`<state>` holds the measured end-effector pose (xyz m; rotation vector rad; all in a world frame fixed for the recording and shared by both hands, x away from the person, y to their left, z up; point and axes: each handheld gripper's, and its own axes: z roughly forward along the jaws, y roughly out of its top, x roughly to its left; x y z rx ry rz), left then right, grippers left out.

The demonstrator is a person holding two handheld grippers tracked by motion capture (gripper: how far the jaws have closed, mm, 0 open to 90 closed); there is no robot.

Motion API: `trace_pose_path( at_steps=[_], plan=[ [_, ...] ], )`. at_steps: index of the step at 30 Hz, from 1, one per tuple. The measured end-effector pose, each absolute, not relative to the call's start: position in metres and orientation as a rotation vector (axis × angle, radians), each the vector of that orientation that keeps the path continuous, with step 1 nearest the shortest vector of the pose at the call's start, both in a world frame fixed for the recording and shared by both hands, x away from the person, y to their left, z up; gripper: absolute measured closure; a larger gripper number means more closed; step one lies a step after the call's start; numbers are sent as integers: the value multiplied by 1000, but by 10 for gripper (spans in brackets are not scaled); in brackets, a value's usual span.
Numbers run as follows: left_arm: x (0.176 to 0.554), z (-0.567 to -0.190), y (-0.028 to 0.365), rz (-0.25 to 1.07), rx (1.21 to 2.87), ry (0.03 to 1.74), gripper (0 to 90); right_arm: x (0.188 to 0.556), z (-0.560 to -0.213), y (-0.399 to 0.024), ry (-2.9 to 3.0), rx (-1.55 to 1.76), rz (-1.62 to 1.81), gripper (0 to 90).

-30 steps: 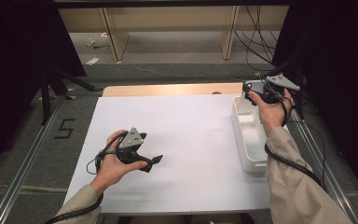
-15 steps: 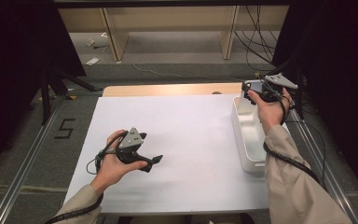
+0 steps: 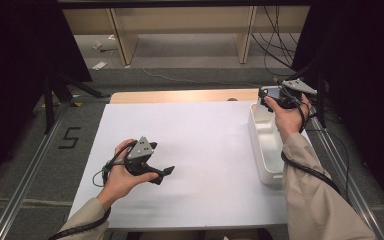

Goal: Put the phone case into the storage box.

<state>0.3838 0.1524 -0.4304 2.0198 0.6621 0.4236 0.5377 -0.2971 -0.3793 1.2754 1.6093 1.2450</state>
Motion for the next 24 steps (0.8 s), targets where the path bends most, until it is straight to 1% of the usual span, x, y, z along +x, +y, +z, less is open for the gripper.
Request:
trace_pose_path(
  at_steps=[24],
  plan=[
    [384,-431,152,424,2022,660,3,544,-384,-299,1609,1301,1223,184]
  ],
)
